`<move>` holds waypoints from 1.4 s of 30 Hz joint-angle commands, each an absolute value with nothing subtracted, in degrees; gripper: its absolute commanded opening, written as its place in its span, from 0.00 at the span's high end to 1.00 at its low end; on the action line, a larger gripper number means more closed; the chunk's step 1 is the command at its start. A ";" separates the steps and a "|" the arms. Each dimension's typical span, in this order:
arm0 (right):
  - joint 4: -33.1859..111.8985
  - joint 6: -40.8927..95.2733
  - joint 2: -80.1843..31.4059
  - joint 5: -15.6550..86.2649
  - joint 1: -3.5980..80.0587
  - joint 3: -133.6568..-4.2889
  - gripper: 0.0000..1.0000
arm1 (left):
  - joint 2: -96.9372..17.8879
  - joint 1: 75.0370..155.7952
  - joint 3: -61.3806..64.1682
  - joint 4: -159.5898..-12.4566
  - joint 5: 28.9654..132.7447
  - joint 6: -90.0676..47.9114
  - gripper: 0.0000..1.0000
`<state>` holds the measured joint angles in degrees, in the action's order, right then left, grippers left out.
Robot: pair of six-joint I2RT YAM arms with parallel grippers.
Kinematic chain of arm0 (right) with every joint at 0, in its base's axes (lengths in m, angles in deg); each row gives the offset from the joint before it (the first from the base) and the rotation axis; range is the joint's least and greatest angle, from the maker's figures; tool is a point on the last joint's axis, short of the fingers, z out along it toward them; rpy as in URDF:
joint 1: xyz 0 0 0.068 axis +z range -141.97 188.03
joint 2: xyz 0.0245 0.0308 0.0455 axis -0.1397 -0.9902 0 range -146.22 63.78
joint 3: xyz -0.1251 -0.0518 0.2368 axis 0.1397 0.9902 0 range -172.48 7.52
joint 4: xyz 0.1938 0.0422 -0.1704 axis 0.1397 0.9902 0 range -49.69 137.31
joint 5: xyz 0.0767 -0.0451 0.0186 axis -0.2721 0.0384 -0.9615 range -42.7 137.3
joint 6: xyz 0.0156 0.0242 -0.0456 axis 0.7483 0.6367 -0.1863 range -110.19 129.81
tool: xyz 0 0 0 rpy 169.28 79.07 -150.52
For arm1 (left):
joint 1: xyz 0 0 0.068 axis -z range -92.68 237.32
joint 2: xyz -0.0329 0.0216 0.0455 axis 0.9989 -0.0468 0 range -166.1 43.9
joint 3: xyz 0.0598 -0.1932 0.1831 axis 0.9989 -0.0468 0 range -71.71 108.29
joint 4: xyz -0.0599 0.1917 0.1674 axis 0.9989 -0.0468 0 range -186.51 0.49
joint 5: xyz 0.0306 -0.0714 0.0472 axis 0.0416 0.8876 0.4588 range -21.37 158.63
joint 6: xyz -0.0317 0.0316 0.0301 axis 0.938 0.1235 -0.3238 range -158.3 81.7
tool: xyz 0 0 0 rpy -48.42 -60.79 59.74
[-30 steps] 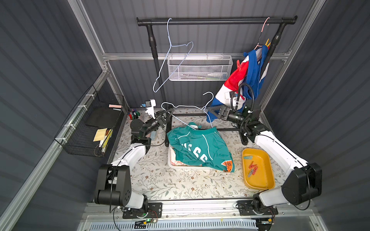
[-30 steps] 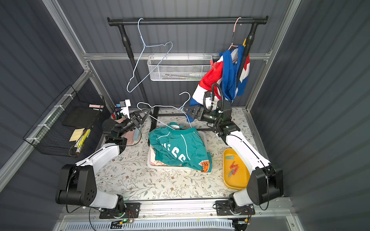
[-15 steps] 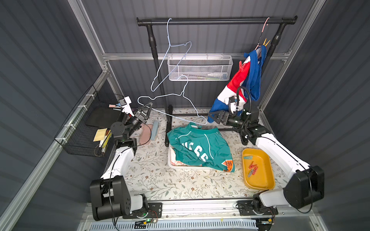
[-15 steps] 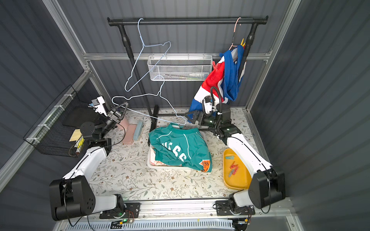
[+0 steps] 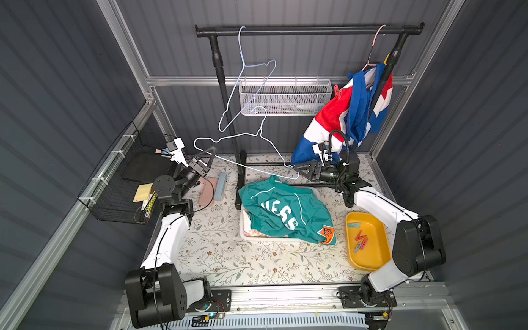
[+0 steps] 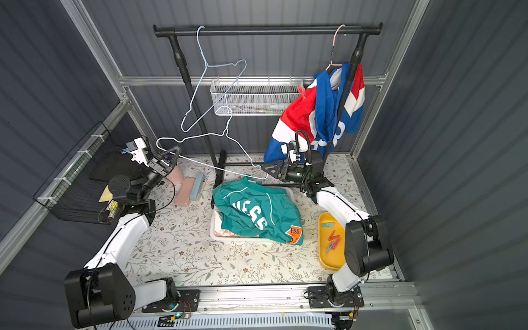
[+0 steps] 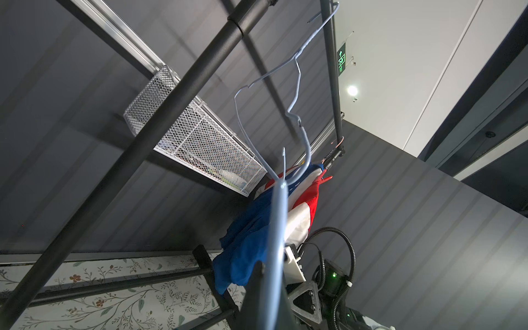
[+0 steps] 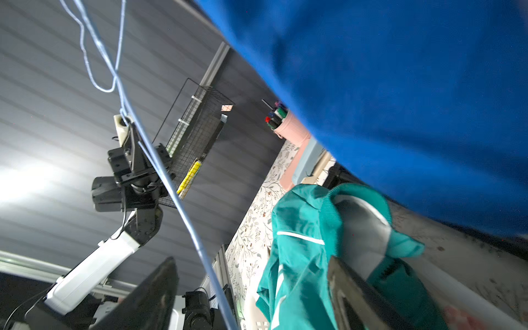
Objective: Remove the clothespins securing jackets to the hanger
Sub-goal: Remove the jacket from the hanger, then place the hanger at the clothesline.
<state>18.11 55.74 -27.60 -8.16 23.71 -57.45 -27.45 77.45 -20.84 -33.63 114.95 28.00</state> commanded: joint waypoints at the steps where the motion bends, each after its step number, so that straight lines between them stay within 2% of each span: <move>1: 8.71 61.60 -28.36 -13.68 24.19 -56.12 0.24 | -27.89 77.12 -21.02 -31.86 115.30 29.02 1.00; 7: 11.98 59.56 -28.55 -14.28 26.07 -57.39 0.42 | -28.69 77.17 -21.27 -30.62 115.15 29.15 1.00; 14: 13.75 58.96 -27.77 -14.38 27.01 -57.96 0.69 | -28.77 77.12 -21.91 -30.46 114.99 28.45 1.00; 20: 15.12 58.93 -25.24 -13.94 27.08 -57.77 1.00 | -29.21 77.12 -21.99 -30.79 114.83 27.18 1.00; 21: 15.64 58.82 -24.41 -13.83 27.10 -57.74 1.00 | -29.41 77.09 -22.27 -30.70 114.95 26.79 0.95; 25: 17.70 58.08 -19.66 -12.26 27.10 -57.37 1.00 | -29.99 77.03 -24.50 -30.19 114.87 25.69 0.58; 28: 25.70 53.81 -13.64 -7.74 27.10 -58.24 1.00 | -29.22 76.97 -24.47 -35.53 114.42 21.46 0.21; 29: 30.34 51.07 -11.57 -5.79 27.14 -59.04 1.00 | -28.42 76.95 -24.25 -38.81 113.66 19.18 0.13; 31: 38.83 47.21 -7.75 -0.29 27.14 -60.93 1.00 | -27.26 76.95 -24.05 -43.79 112.18 15.57 0.02; 36: 54.48 38.13 0.31 13.99 27.36 -66.62 1.00 | -26.33 76.95 -24.11 -50.63 112.17 8.00 0.01; 40: 68.78 30.55 0.91 26.83 27.47 -77.33 1.00 | -25.13 76.95 -24.93 -54.75 112.58 3.95 0.01; 42: 71.38 28.45 0.39 31.15 27.45 -81.88 1.00 | -24.56 77.03 -25.13 -56.62 112.32 2.12 0.01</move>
